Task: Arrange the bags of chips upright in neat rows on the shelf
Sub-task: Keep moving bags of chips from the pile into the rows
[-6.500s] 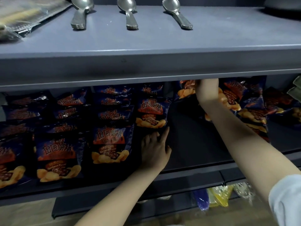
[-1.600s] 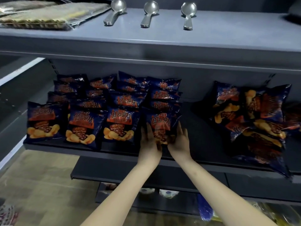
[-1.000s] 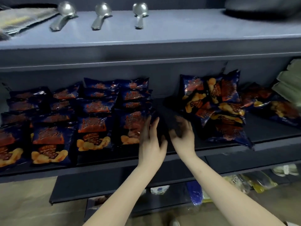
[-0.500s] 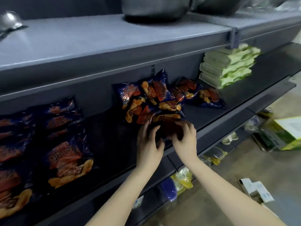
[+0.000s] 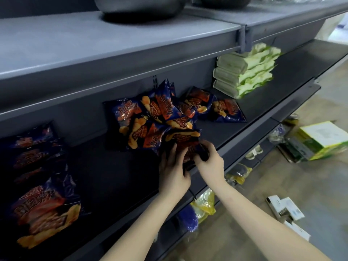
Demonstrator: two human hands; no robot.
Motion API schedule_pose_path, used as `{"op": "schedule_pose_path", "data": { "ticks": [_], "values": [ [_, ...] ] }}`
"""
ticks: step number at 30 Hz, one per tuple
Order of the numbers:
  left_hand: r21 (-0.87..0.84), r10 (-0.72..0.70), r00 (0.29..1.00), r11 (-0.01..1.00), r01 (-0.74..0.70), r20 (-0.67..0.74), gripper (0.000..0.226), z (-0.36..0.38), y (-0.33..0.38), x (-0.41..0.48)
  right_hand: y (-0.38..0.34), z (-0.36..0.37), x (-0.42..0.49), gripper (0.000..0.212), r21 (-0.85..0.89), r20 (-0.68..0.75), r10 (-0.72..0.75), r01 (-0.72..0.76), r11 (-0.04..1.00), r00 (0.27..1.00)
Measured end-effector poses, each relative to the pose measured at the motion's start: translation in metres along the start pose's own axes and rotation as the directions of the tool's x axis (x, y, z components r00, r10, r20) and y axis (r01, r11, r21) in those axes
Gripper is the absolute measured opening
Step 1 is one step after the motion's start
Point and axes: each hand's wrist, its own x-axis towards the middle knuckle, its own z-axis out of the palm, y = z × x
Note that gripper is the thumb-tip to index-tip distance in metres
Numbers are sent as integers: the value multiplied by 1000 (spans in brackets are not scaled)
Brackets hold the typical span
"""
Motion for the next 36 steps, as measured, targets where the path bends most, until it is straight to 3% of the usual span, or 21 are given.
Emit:
{"op": "schedule_pose_path", "data": {
  "ticks": [5,8,11,13,17,22,24,26,28,30,32,33,36],
  "values": [
    [-110,107,994,988,-108,-11,85,4,14,-6,-22,-14,-1,33,131,-182,-95,120,984,979],
    [-157,104,988,980,-121,-117,89,1,26,-4,-34,-14,-10,30,195,-210,-190,231,953,959],
    [-186,67,974,977,-108,-215,79,-15,26,2,-43,-11,-15,26,261,-186,-267,309,915,946],
    [-136,62,968,986,-97,-242,71,-31,20,6,-47,-9,-15,22,303,-160,-300,336,892,940],
    [65,192,921,981,-181,-339,51,-67,-2,6,-54,-2,-8,17,315,-161,-376,409,857,912],
    [118,259,883,966,-232,-391,37,-122,-29,-15,-71,10,10,21,363,-233,-371,434,824,899],
    [147,343,866,939,-310,-364,34,-147,-40,-24,-83,14,21,24,381,-182,-351,395,836,919],
    [182,416,849,909,-376,-326,28,-170,-49,-32,-95,21,31,26,399,60,-326,277,874,943],
    [161,440,855,898,-410,-275,17,-186,-56,-38,-103,32,33,21,301,425,-287,165,939,859],
    [71,425,883,905,-420,-200,7,-195,-60,-42,-110,45,22,22,154,711,-255,208,966,655],
    [-17,392,908,917,-399,-147,5,-200,-62,-44,-115,59,7,37,90,861,-220,289,953,459],
    [-39,374,917,923,-383,-138,5,-201,-63,-46,-116,64,0,45,72,899,-183,279,958,397],
    [-43,317,939,945,-325,-136,9,-201,-69,-50,-113,74,-7,63,87,958,-100,59,994,270]
  ]
}}
